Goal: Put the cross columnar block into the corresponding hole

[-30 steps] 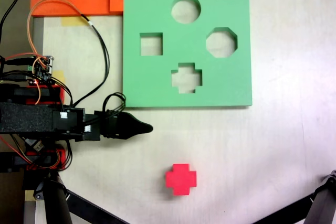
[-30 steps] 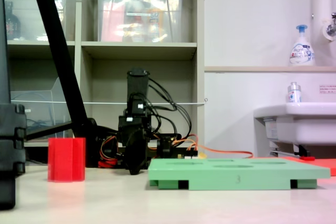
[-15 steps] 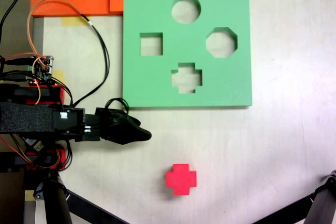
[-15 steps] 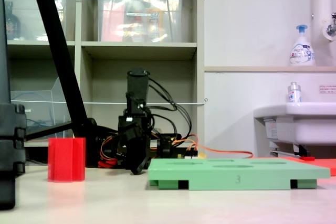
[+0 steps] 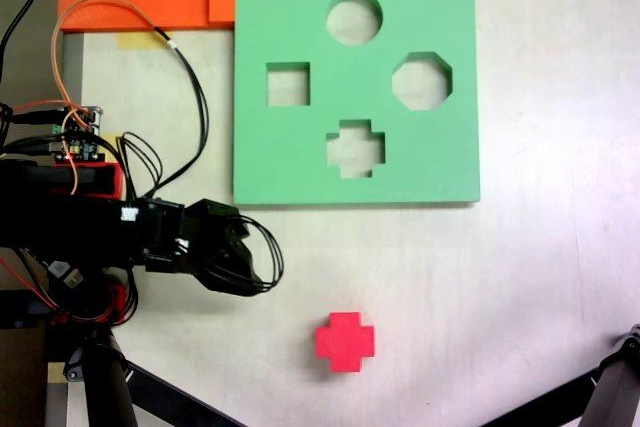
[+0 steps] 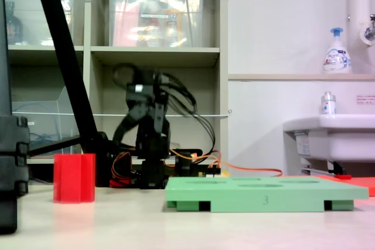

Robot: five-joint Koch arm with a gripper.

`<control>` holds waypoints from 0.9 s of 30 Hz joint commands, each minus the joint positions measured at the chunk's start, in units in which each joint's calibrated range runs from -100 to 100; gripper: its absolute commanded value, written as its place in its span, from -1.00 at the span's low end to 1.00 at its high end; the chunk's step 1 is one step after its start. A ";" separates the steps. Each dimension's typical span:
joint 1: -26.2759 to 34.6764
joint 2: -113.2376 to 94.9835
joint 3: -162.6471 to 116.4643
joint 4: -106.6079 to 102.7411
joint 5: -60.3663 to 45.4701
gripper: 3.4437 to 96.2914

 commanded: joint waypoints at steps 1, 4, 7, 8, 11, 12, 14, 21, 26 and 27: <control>-0.88 13.46 19.50 -15.38 0.83 -0.09; -1.42 26.17 34.75 -22.51 1.17 -0.09; -2.05 34.41 42.33 -24.24 1.27 -0.09; -2.15 36.92 45.22 -24.82 1.27 -0.09; -2.83 46.14 53.50 -27.51 1.27 -0.09; -3.17 48.79 55.29 -27.71 1.27 -0.09; -3.57 54.94 59.58 -27.80 1.27 -0.09; -5.57 74.07 67.65 -27.80 3.03 0.50; -6.64 83.43 68.35 -27.80 3.42 0.80; -6.89 84.83 68.35 -27.80 3.42 0.80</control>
